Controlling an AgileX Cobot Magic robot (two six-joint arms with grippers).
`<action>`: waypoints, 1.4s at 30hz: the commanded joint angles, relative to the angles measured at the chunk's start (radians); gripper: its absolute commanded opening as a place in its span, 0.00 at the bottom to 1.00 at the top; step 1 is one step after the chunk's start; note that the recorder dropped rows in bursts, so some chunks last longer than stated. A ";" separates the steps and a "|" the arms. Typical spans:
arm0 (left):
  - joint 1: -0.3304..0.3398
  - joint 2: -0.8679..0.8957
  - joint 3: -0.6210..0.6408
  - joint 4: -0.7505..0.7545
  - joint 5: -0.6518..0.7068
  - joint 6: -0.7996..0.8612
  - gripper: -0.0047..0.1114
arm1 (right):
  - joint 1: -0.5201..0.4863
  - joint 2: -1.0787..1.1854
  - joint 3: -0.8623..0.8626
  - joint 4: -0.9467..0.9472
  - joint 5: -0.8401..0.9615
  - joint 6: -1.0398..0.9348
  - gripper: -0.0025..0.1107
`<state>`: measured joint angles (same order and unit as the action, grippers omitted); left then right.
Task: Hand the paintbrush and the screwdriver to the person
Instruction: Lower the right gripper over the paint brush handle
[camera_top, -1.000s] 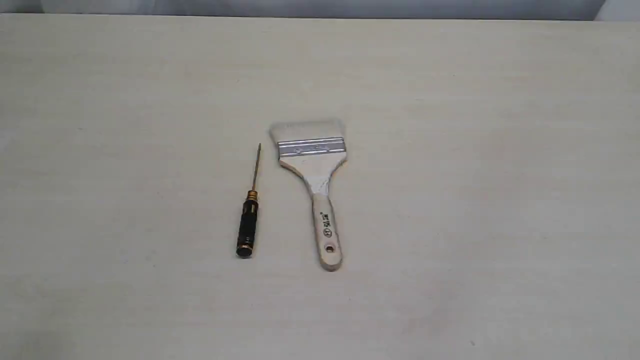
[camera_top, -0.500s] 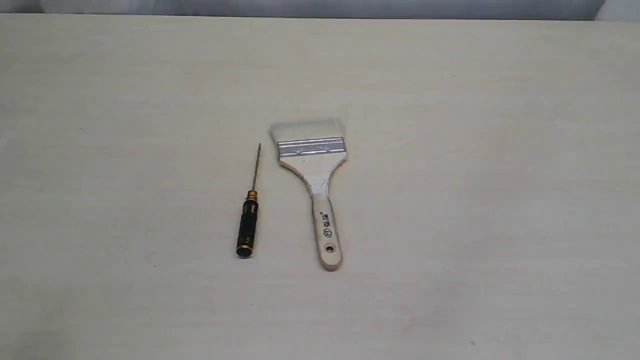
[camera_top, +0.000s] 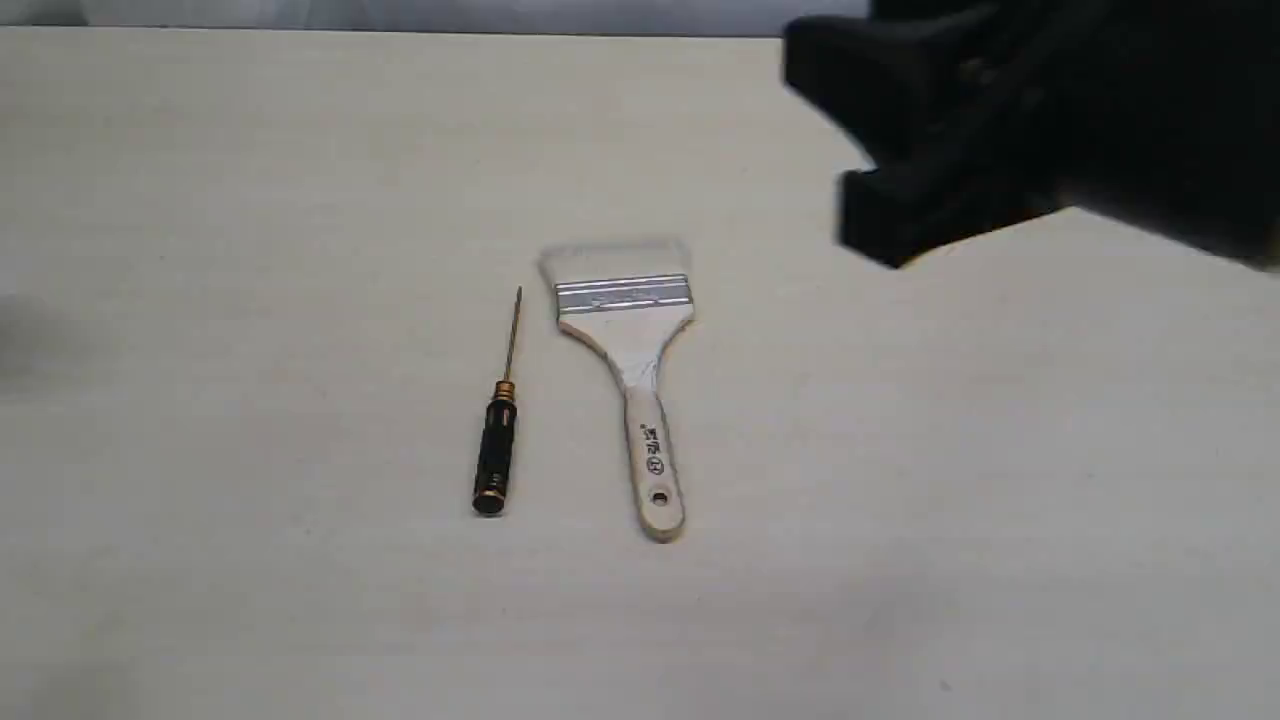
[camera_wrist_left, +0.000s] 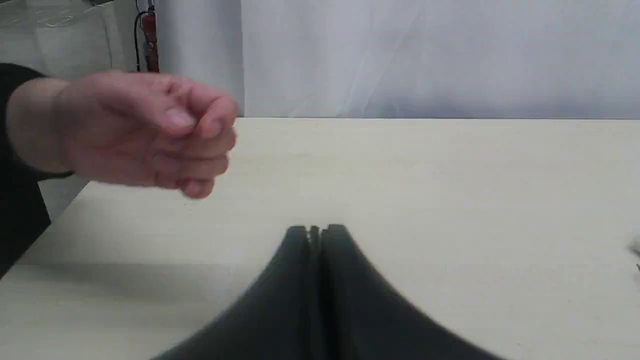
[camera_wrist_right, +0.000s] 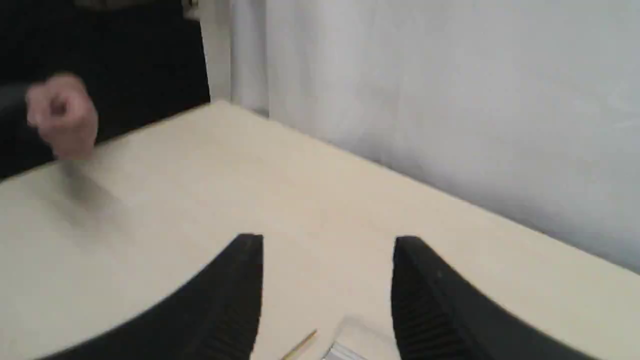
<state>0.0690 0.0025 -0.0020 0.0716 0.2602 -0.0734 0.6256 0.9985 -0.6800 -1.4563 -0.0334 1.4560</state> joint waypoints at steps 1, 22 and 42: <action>-0.006 -0.002 0.002 -0.004 -0.010 -0.002 0.04 | 0.131 0.151 -0.071 -0.050 0.155 0.032 0.42; -0.006 -0.002 0.002 -0.001 -0.011 -0.002 0.04 | 0.174 0.674 -0.606 1.001 0.801 -0.882 0.42; -0.006 -0.002 0.002 -0.004 -0.010 -0.002 0.04 | 0.070 1.018 -0.692 1.238 0.854 -1.075 0.60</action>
<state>0.0690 0.0025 -0.0020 0.0716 0.2602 -0.0734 0.7004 2.0056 -1.3636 -0.2212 0.8347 0.3856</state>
